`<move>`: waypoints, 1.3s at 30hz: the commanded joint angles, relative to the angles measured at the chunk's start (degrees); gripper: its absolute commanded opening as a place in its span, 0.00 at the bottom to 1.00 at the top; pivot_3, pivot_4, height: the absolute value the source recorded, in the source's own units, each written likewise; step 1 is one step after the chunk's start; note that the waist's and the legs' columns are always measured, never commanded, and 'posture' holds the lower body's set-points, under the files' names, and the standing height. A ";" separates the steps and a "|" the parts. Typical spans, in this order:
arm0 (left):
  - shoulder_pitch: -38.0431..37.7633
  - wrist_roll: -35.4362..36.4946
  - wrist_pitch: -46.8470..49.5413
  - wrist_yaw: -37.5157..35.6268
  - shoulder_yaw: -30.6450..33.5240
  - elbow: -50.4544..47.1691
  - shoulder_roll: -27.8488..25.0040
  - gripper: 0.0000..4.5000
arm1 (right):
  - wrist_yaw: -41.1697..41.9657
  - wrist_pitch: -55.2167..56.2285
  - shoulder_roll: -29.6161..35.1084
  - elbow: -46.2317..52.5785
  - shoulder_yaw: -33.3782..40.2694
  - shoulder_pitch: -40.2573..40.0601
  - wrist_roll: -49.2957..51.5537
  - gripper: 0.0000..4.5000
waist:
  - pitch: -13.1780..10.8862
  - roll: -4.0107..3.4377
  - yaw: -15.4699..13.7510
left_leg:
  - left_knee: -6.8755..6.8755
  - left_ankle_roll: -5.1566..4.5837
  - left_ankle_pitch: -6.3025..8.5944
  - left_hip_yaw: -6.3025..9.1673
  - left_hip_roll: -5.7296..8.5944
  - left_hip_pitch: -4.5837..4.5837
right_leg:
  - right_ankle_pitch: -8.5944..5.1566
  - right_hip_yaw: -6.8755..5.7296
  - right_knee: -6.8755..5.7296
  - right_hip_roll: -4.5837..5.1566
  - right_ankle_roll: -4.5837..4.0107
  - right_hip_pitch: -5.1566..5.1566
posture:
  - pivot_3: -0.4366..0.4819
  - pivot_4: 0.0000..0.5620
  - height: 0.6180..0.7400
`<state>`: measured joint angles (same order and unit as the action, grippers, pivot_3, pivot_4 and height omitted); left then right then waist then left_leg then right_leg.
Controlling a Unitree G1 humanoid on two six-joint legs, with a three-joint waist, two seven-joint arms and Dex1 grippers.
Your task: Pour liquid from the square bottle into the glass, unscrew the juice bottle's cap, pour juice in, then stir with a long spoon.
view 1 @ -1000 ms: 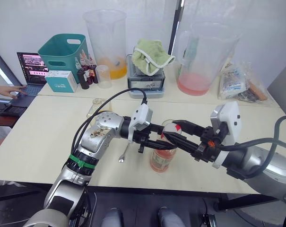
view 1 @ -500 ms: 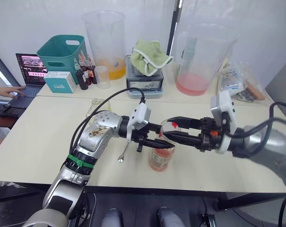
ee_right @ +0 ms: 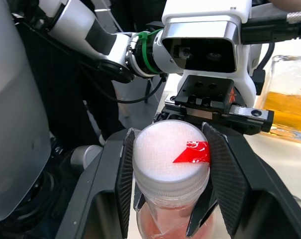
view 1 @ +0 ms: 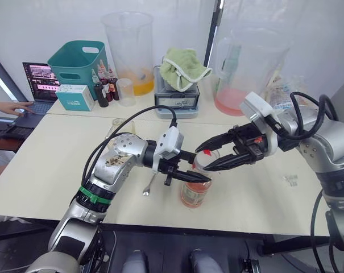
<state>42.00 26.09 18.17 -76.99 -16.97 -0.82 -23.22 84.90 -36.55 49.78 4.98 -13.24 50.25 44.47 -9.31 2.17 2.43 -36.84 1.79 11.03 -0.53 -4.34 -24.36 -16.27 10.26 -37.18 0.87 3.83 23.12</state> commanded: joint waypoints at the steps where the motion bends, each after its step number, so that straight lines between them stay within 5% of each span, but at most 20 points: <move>1: -0.23 -2.01 0.24 0.50 -0.01 0.95 -1.08 0.33 | 1.98 -1.48 -0.28 0.90 0.65 -1.44 -0.97 0.37 | 0.00 0.00 -0.02 | 0.00 0.00 0.00 0.05 0.00 -0.01 | 0.00 -0.04 -0.01 0.00 0.00 -0.01 | 0.48 0.27 1.00; 4: -0.14 -2.00 0.12 0.50 -0.05 1.18 -1.08 0.33 | 0.33 -2.51 -0.78 2.23 2.86 -2.12 -0.31 0.37 | 0.00 0.00 0.00 | -0.01 0.00 0.00 0.13 0.01 0.00 | 0.00 -0.09 -0.01 0.00 -0.01 -0.05 | 0.48 0.27 1.00; 5: -0.16 -1.99 0.10 0.48 -0.09 1.21 -1.07 0.33 | -0.87 -3.14 -0.88 3.17 4.03 -2.69 0.32 0.55 | 0.00 -0.01 0.00 | -0.01 0.00 0.00 0.15 0.02 0.00 | 0.00 -0.11 -0.02 0.00 -0.01 -0.05 | 0.48 0.27 1.00; 12: 0.08 -1.84 0.06 0.68 -0.09 1.52 -0.58 0.33 | -9.08 -10.04 -1.18 9.59 12.89 -5.33 7.13 0.99 | -0.02 -0.07 0.05 | -0.03 0.01 -0.01 0.22 0.03 -0.05 | 0.00 -0.15 -0.04 0.00 -0.01 -0.04 | 0.48 0.27 1.00; 17: -0.29 -1.78 -0.12 0.78 0.00 1.49 -0.57 0.33 | -24.97 -15.15 -1.68 20.09 23.68 -10.99 14.57 0.99 | -0.02 -0.07 -0.03 | -0.02 0.01 -0.01 0.29 0.04 -0.05 | 0.00 -0.18 -0.04 0.00 -0.01 -0.09 | 0.48 0.27 1.00; 21: -0.56 -1.79 -0.21 1.38 0.22 1.49 -0.30 0.33 | -45.21 -18.76 -3.98 31.37 29.90 -17.78 21.34 0.99 | -0.02 -0.08 0.08 | -0.02 0.02 -0.01 0.34 0.06 -0.08 | 0.00 -0.19 -0.04 0.00 -0.01 -0.09 | 0.48 0.27 1.00; 30: -0.10 -1.78 -0.66 1.76 0.38 2.67 0.55 0.33 | -84.16 -18.33 -6.56 48.46 28.07 -30.53 33.18 0.99 | 0.00 -0.10 0.10 | -0.02 0.05 -0.04 0.40 0.09 -0.08 | 0.00 -0.20 -0.04 0.00 -0.01 -0.12 | 0.48 0.27 1.00; 39: 0.76 -1.93 -1.07 1.17 0.09 4.15 1.64 0.33 | -95.68 -13.98 -1.21 50.71 26.72 -33.77 38.72 0.99 | 0.00 -0.10 0.06 | -0.02 0.06 -0.04 0.41 0.11 -0.08 | -0.02 -0.20 -0.01 0.01 -0.04 -0.15 | 0.48 0.27 1.00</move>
<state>42.43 26.07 17.49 -76.00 -16.40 2.31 -21.55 -9.58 -52.74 47.78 54.21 12.15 16.77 81.84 -9.32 2.07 2.49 -36.86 1.84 10.99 -0.11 -4.24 -24.43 -16.29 10.06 -37.19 0.88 3.79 22.97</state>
